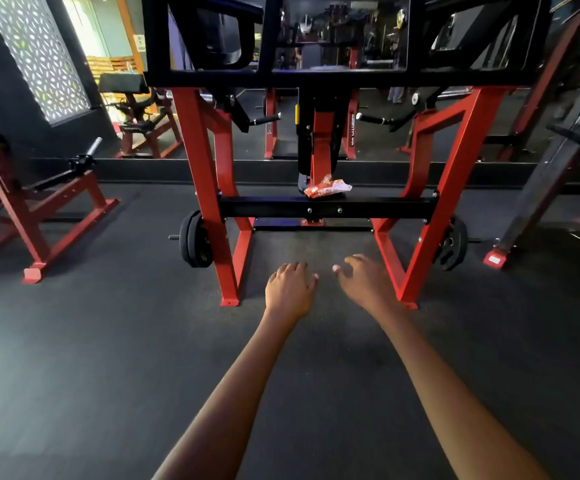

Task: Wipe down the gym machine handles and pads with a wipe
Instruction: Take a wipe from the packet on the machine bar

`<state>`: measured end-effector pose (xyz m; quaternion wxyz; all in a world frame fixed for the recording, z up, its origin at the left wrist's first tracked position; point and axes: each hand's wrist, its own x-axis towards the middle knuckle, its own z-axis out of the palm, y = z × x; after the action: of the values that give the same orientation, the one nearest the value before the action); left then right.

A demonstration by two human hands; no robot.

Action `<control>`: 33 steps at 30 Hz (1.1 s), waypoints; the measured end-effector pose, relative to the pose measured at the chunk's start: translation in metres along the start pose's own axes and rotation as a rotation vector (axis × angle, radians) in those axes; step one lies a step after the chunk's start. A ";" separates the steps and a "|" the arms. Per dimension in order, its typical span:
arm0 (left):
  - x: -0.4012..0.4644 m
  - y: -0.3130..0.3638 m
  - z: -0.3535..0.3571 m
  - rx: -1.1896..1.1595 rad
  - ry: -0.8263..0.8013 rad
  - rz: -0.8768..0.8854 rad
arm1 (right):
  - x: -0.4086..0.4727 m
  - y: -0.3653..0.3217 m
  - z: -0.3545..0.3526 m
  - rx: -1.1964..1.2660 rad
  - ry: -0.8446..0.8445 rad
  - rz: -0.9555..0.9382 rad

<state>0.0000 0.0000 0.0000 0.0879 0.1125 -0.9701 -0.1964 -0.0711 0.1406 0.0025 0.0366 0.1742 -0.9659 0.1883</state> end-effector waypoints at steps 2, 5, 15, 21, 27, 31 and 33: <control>0.020 -0.003 0.010 0.009 -0.006 0.002 | 0.018 0.009 0.007 -0.006 -0.004 0.016; 0.059 -0.012 0.033 0.034 -0.040 -0.005 | 0.051 0.025 0.020 -0.021 -0.042 0.013; 0.245 0.007 0.080 0.025 -0.048 -0.027 | 0.235 0.096 0.044 -0.021 -0.157 -0.004; 0.351 0.005 0.106 -0.014 -0.040 -0.081 | 0.347 0.122 0.072 -0.003 -0.222 -0.003; 0.479 -0.019 0.143 -0.008 -0.089 -0.111 | 0.483 0.139 0.107 -0.017 -0.267 -0.015; 0.561 -0.040 0.155 -0.001 -0.120 -0.100 | 0.565 0.147 0.126 0.030 -0.303 0.033; 0.603 -0.052 0.161 -0.003 -0.132 -0.112 | 0.605 0.151 0.133 0.045 -0.329 0.062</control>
<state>-0.6031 -0.1408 -0.0904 0.0130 0.1532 -0.9657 -0.2093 -0.6910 0.0268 -0.0914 -0.1320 0.1734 -0.9593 0.1798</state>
